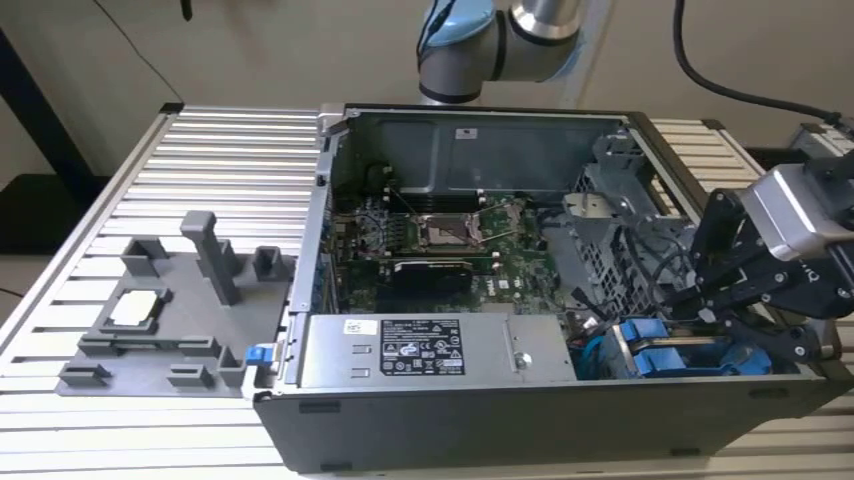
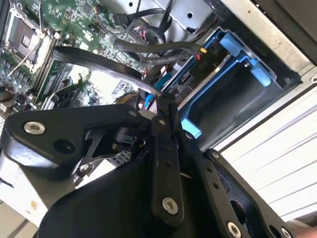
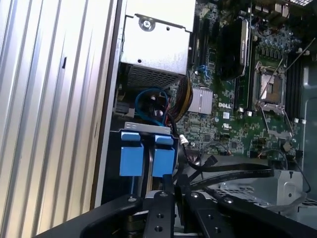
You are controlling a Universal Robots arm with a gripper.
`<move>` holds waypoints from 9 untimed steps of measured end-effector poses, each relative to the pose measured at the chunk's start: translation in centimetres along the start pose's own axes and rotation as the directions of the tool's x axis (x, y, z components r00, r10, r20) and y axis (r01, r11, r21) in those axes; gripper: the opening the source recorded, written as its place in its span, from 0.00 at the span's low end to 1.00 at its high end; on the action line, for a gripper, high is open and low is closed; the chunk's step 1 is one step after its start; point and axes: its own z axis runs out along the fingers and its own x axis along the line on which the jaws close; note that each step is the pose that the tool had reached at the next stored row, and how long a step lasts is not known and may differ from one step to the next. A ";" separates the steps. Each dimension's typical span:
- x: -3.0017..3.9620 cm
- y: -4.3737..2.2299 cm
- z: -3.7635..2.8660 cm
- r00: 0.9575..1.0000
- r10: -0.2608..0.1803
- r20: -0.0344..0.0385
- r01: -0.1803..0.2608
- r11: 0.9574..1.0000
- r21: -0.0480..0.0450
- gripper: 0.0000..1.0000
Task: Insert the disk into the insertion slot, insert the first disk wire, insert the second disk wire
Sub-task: 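Insert the second disk wire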
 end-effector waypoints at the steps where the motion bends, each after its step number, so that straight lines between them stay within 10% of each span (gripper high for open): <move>1: 0.10 -0.09 0.13 1.000 0.001 0.000 -0.001 1.000 0.000 0.15; 9: 0.44 -0.67 0.66 1.000 0.008 0.008 -0.008 1.000 0.003 0.15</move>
